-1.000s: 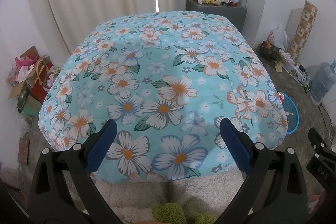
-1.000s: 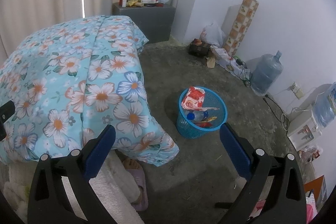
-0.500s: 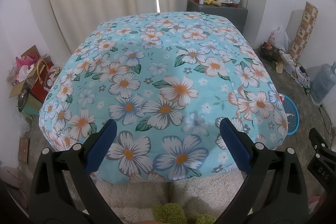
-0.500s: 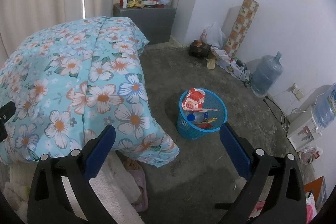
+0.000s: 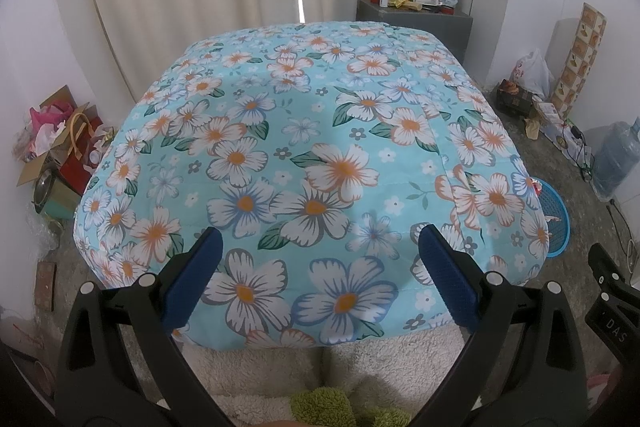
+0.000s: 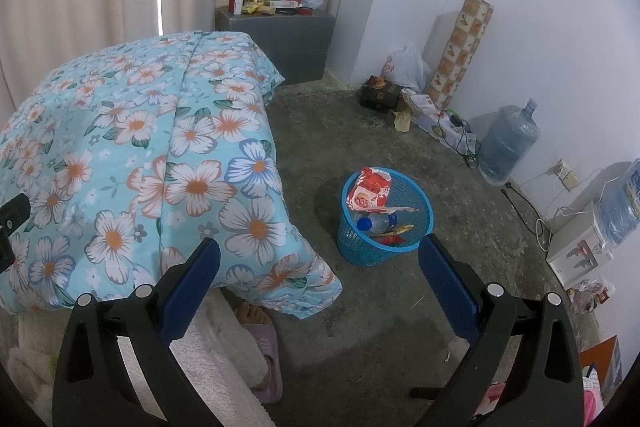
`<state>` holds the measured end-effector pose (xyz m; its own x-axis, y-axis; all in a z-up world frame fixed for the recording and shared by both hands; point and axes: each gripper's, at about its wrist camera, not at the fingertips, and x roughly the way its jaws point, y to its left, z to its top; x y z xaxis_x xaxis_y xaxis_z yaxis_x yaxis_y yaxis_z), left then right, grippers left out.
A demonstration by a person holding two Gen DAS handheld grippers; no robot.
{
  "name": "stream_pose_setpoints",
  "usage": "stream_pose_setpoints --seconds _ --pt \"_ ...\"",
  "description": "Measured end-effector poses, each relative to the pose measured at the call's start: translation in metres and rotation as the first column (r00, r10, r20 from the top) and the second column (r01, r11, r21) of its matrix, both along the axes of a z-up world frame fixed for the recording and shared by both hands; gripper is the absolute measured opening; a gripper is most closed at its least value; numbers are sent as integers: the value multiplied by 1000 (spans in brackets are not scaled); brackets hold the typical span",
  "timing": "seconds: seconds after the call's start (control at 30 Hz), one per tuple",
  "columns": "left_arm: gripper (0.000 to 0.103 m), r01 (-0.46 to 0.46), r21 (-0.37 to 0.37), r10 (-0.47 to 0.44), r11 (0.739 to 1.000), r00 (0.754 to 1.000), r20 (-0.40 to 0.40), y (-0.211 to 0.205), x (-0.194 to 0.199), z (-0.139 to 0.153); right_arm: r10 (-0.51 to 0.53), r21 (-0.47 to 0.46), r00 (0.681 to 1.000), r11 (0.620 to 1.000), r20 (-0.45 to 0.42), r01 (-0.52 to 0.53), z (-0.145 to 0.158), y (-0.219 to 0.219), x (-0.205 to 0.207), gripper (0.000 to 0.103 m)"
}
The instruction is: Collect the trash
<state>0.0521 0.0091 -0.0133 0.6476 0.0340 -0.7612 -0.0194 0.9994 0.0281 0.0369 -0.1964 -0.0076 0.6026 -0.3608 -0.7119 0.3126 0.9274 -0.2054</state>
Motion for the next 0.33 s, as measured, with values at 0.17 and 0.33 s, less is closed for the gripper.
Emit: stream_pose_setpoints --seconds 0.17,0.33 --pt "94 -3 -3 3 1000 1000 -4 0 0 -1 1 -1 1000 1000 1 -1 0 -1 0 96" --pt "94 -4 -3 4 1000 1000 -3 1 0 0 2 1 1000 1000 -3 -2 1 2 2 96"
